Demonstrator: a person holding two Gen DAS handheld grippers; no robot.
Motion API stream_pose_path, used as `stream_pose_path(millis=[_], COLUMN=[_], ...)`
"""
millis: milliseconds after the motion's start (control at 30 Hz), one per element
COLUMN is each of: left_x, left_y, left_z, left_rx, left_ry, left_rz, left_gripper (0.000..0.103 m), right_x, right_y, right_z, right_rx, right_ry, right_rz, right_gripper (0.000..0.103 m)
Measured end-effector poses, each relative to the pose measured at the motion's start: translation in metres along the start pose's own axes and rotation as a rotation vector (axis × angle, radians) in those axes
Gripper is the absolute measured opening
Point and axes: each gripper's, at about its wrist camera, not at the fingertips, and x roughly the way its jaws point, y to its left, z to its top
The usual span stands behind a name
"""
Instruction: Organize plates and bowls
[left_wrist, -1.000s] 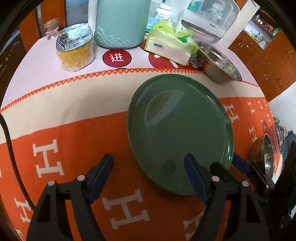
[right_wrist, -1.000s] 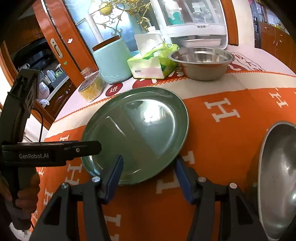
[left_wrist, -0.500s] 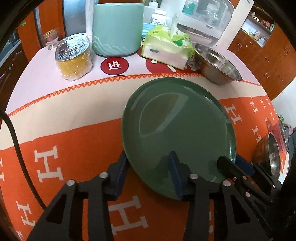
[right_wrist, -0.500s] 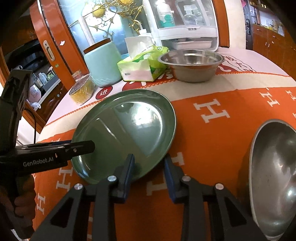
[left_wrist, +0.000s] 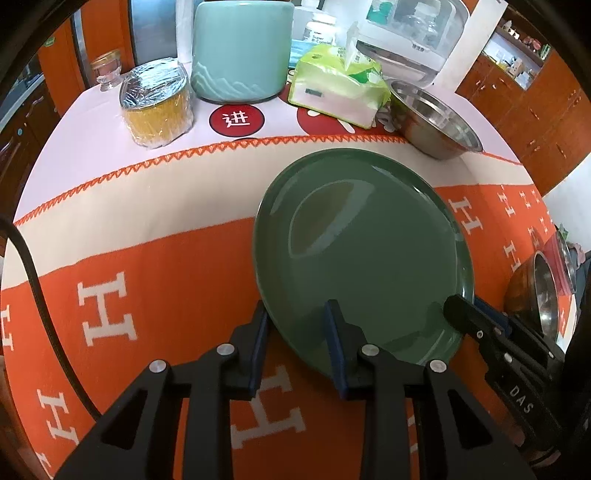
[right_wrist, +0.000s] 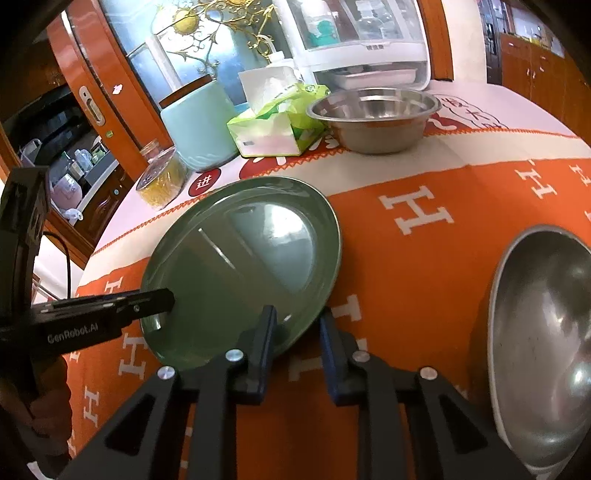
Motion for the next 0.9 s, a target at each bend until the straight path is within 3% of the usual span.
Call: stream_pose_path(millis=[133,900], left_x=[-0.003,-0.05], left_y=[0.0,0.005], left_z=[-0.006,-0.072], left_rx=[0.006,-0.016], left_ry=[0.013,0.085], left_rz=[0.009,0.06], left_gripper=[0.028,0.028], right_x=[-0.001,-0.029], right_y=[0.006,0.028], right_z=[0.0,-0.033], right_rx=[-0.031,-0.091], right_ry=[0.02,0.136], right_rz=[-0.023,0.042], right_gripper=[0.02,0.018])
